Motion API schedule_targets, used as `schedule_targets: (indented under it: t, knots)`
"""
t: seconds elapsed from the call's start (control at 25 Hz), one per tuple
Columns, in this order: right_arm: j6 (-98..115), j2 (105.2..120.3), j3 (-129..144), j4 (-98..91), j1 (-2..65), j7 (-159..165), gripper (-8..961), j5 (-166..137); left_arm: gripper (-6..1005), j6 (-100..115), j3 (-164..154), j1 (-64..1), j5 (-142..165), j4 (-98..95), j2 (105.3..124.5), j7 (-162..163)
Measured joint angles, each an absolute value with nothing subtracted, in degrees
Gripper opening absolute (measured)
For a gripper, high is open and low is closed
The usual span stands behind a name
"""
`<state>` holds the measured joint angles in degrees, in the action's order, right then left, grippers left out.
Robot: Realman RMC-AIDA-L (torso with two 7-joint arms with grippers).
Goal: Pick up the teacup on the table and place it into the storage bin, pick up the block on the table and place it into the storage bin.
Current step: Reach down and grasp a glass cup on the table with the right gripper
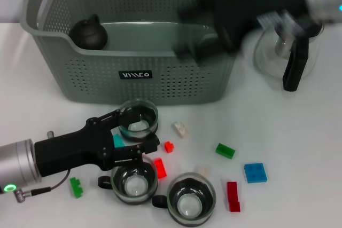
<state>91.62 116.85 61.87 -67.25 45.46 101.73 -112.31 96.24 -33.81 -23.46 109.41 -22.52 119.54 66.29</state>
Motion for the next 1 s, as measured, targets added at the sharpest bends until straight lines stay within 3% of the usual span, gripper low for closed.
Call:
schedule_targets:
  t: [0.24,0.52,1.0]
  knots:
    - [110.9,117.27,62.0,-73.5,40.2,102.6,754,-113.2,929,96.3,-34.2,-23.5,109.8,-22.6,119.45,66.1]
    - [108.9,120.45,74.0,-71.3,39.9,103.0,746,-125.5,925,96.3,-34.3,-23.5,109.8,-22.5,119.45,66.1]
    - [89.5,120.67,99.0,-66.0,41.6,106.6,746,-128.6,918,95.8,-33.9,-23.5,109.7,-22.2,119.55,66.0]
